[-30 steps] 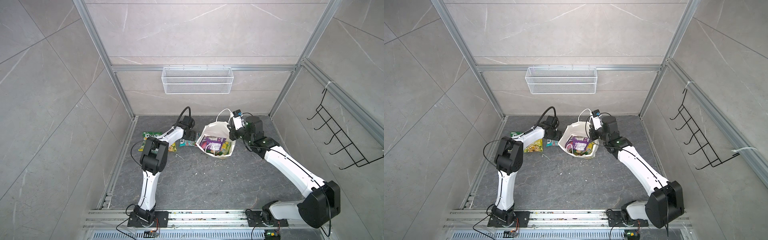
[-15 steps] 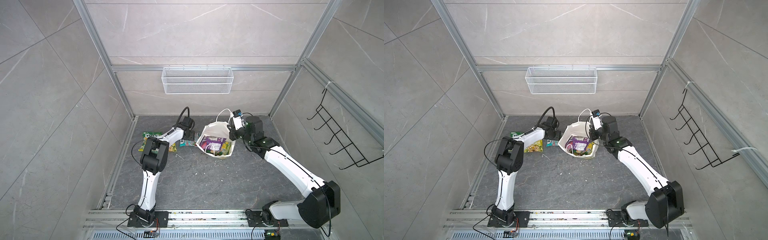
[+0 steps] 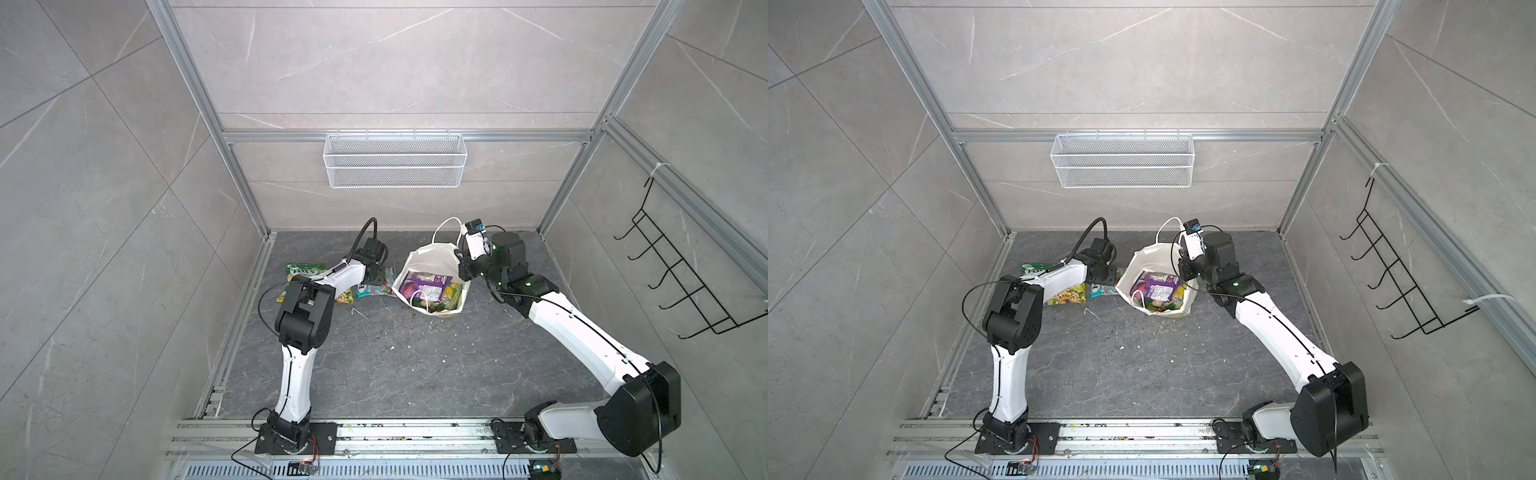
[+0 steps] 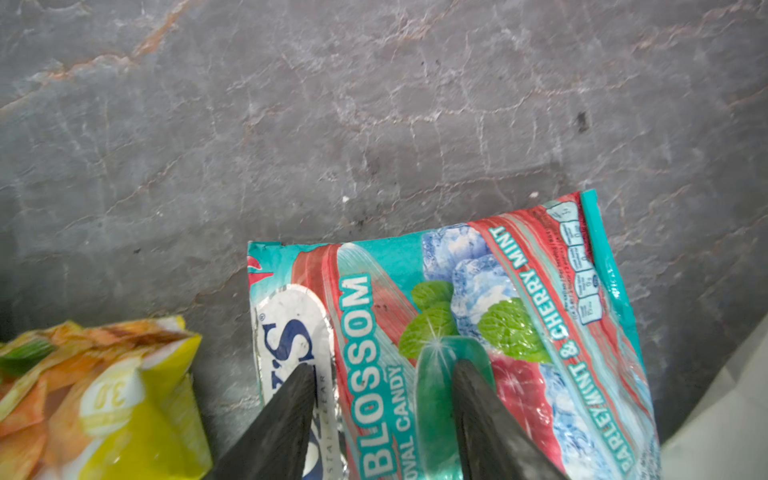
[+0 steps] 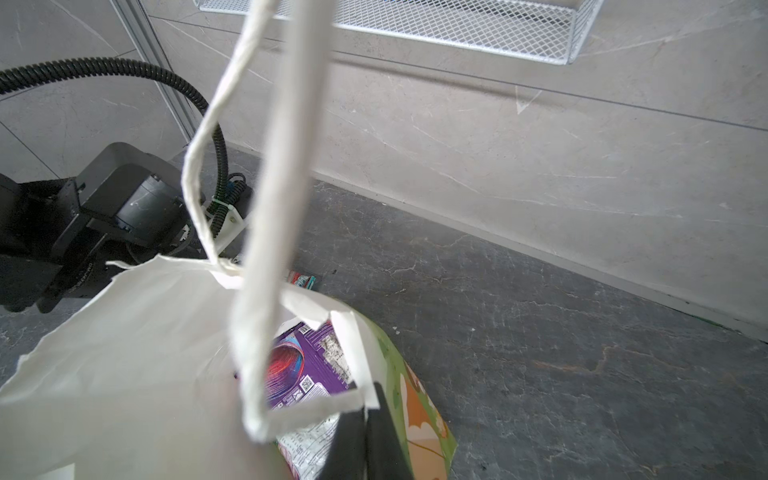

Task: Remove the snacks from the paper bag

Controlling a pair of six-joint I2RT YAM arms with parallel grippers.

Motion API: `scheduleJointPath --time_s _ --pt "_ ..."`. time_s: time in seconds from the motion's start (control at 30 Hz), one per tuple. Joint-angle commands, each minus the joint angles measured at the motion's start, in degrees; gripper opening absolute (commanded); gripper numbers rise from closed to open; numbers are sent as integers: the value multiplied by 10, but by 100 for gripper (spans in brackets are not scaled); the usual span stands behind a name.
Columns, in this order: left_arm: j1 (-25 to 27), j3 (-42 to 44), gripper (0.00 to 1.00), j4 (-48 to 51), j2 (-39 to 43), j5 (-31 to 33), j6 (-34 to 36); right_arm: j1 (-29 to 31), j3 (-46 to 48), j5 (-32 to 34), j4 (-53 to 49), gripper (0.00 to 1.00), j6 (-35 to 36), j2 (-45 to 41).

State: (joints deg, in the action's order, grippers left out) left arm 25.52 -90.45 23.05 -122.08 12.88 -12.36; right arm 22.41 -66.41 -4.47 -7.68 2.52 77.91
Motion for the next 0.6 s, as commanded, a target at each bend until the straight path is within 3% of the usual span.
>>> scheduleJointPath --time_s 0.0,0.3,0.47,0.57 --pt "-3 14 55 53 12 26 31 -3 -2 -2 25 0 -4 -27" --pt "-7 17 54 26 18 44 107 -3 -3 -5 20 0 -5 -29" --pt "-7 3 54 37 27 47 107 -2 -15 -13 8 0 -6 -26" --pt "-4 19 59 23 60 38 101 -3 -23 -20 0 1 -3 -21"
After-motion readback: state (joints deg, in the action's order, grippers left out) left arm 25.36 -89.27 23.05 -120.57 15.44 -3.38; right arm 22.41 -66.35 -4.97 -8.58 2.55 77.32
